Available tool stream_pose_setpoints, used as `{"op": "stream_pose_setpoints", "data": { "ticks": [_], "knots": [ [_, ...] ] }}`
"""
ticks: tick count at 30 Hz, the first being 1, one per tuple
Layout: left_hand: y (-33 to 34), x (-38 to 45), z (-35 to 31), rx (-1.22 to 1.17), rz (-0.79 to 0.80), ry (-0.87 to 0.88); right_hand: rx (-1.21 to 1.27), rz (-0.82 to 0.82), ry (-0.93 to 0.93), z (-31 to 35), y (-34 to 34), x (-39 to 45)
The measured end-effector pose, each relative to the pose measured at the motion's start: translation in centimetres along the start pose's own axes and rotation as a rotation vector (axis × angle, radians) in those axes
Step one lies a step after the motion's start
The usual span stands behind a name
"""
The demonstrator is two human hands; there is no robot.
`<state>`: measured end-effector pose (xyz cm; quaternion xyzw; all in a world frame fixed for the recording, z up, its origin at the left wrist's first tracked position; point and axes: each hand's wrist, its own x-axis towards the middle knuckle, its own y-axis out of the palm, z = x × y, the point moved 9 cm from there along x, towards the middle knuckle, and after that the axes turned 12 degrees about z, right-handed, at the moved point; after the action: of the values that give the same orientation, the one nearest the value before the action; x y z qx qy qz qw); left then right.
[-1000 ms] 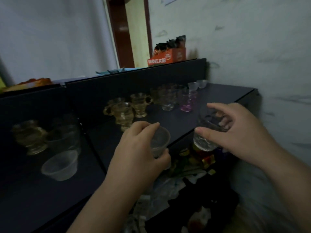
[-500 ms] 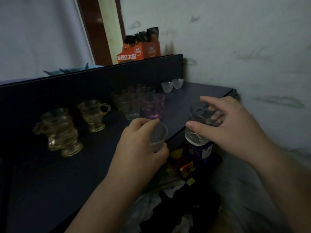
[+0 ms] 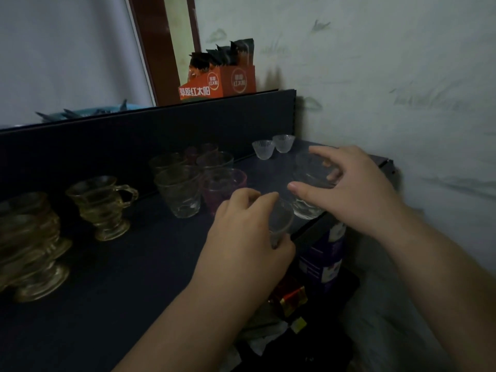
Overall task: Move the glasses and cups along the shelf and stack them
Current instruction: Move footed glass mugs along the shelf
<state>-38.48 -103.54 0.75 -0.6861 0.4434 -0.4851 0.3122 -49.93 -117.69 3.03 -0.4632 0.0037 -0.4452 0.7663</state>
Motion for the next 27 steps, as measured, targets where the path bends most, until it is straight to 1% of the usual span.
{"op": "stream_pose_setpoints", "data": {
  "ticks": [3, 5, 11, 15, 20, 23, 25, 27],
  "knots": [
    [0.9, 1.7, -0.5, 0.028, 0.007, -0.014, -0.013, 0.099, -0.044, -1.4, 1.8, 4.0],
    [1.1, 2.9, -0.5, 0.064, -0.028, -0.039, -0.020, 0.154, -0.081, -2.2, 3.2, 7.2],
    [2.3, 6.9, 0.0, 0.143, -0.095, -0.212, 0.019, 0.388, -0.158, -4.4, 8.1, 16.7],
    [3.2, 9.6, -0.2, 0.194, -0.131, -0.318, 0.009, 0.504, -0.256, -4.4, 11.2, 20.8],
    [3.7, 10.5, 0.3, 0.247, -0.192, -0.469, 0.075, 0.583, -0.370, -2.4, 14.1, 22.7],
    [4.0, 10.7, 0.5, 0.281, -0.193, -0.546, 0.056, 0.605, -0.435, -1.3, 14.8, 22.7],
    [4.3, 11.2, 0.3, 0.308, -0.174, -0.559, 0.001, 0.585, -0.496, -1.0, 14.1, 22.6],
    [4.5, 11.9, 0.2, 0.317, -0.157, -0.555, -0.029, 0.528, -0.546, -1.4, 12.1, 22.5]
  ]
}}
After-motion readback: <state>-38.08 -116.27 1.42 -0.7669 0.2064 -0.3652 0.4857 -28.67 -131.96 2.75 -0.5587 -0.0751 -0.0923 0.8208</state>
